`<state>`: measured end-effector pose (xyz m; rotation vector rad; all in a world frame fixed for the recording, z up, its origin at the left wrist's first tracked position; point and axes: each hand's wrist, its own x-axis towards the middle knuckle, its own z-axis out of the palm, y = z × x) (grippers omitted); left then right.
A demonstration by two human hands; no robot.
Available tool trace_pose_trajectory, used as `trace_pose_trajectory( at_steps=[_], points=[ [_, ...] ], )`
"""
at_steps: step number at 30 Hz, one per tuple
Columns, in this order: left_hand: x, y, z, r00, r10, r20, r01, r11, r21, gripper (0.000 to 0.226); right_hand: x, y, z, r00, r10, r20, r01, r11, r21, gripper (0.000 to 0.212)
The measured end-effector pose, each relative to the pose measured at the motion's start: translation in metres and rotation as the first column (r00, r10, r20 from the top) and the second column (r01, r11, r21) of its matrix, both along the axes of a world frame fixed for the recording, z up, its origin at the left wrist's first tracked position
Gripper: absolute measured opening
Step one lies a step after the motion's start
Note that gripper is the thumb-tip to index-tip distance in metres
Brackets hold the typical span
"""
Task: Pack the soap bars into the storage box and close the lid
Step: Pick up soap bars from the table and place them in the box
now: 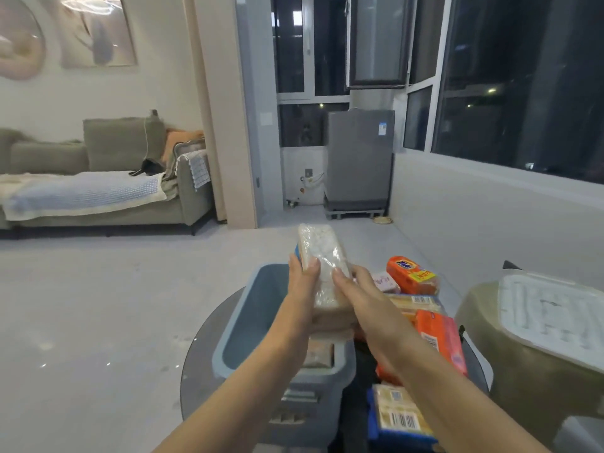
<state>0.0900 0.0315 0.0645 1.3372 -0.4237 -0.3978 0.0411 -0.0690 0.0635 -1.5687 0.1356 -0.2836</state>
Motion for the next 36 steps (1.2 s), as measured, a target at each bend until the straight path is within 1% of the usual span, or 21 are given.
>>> trace_pose_trajectory(
  at_steps=[2, 4, 6, 8, 10, 12, 14, 16, 18, 21, 25, 28, 31, 33, 34, 36],
  points=[
    [0.009, 0.012, -0.007, 1.000, 0.018, 0.015, -0.018, 1.000, 0.020, 0.063, 0.014, 0.005, 0.003, 0.995, 0.003, -0.097, -0.003, 1.000, 0.005, 0.047],
    [0.020, 0.024, -0.009, 0.999, 0.013, 0.046, -0.016, 0.998, 0.055, 0.062, 0.029, 0.009, 0.004, 0.985, -0.003, -0.170, 0.009, 0.999, 0.035, 0.044],
    [0.032, 0.035, -0.007, 0.999, -0.008, 0.035, 0.005, 0.997, 0.076, 0.058, 0.046, 0.012, 0.005, 0.978, 0.006, -0.211, 0.017, 0.994, 0.107, 0.040],
    [0.046, 0.045, -0.005, 0.999, 0.021, 0.029, -0.025, 0.993, 0.111, 0.048, 0.063, 0.015, 0.004, 0.970, 0.013, -0.241, 0.023, 0.989, 0.146, 0.045],
    [0.060, 0.055, -0.007, 0.991, 0.083, 0.106, -0.104, 0.971, 0.215, 0.043, 0.079, 0.018, 0.002, 0.959, 0.018, -0.281, 0.028, 0.987, 0.159, 0.050],
    [0.070, 0.066, -0.013, 0.972, 0.126, 0.197, -0.183, 0.933, 0.310, 0.042, 0.096, 0.021, -0.003, 0.937, 0.062, -0.345, -0.007, 0.987, 0.159, 0.047],
    [0.079, 0.076, -0.024, 0.963, 0.114, 0.245, -0.194, 0.923, 0.334, 0.037, 0.109, 0.023, -0.009, 0.901, 0.107, -0.421, -0.029, 0.982, 0.186, 0.041],
    [0.087, 0.080, -0.038, 0.965, 0.123, 0.230, -0.194, 0.929, 0.317, 0.031, 0.120, 0.025, -0.016, 0.875, 0.120, -0.469, -0.014, 0.975, 0.223, 0.039],
    [0.095, 0.080, -0.049, 0.970, 0.146, 0.194, -0.205, 0.921, 0.331, 0.039, 0.131, 0.029, -0.024, 0.851, 0.136, -0.507, -0.003, 0.967, 0.253, 0.036],
    [0.107, 0.079, -0.058, 0.977, 0.168, 0.129, -0.202, 0.918, 0.342, 0.050, 0.144, 0.036, -0.034, 0.806, 0.158, -0.570, 0.015, 0.958, 0.287, 0.026],
    [0.118, 0.082, -0.068, 0.981, 0.157, 0.110, -0.185, 0.929, 0.321, 0.048, 0.156, 0.034, -0.050, 0.762, 0.142, -0.632, 0.040, 0.964, 0.265, 0.019],
    [0.123, 0.082, -0.076, 0.988, 0.142, 0.064, -0.154, 0.950, 0.273, 0.045, 0.162, 0.033, -0.059, 0.743, 0.150, -0.652, 0.033, 0.965, 0.260, 0.021],
    [0.127, 0.080, -0.081, 0.988, 0.143, 0.050, -0.151, 0.958, 0.245, 0.039, 0.163, 0.037, -0.070, 0.742, 0.149, -0.653, 0.004, 0.974, 0.227, 0.024],
    [0.131, 0.079, -0.085, 0.989, 0.143, 0.035, -0.147, 0.961, 0.234, 0.036, 0.163, 0.040, -0.078, 0.735, 0.153, -0.661, -0.013, 0.977, 0.212, 0.016],
    [0.131, 0.080, -0.086, 0.991, 0.132, 0.015, -0.132, 0.966, 0.224, 0.039, 0.163, 0.041, -0.081, 0.727, 0.153, -0.669, -0.015, 0.978, 0.207, 0.014],
    [0.130, 0.082, -0.086, 0.992, 0.128, -0.002, -0.124, 0.966, 0.226, 0.039, 0.165, 0.042, -0.085, 0.715, 0.142, -0.685, -0.006, 0.980, 0.197, 0.014]
  ],
)
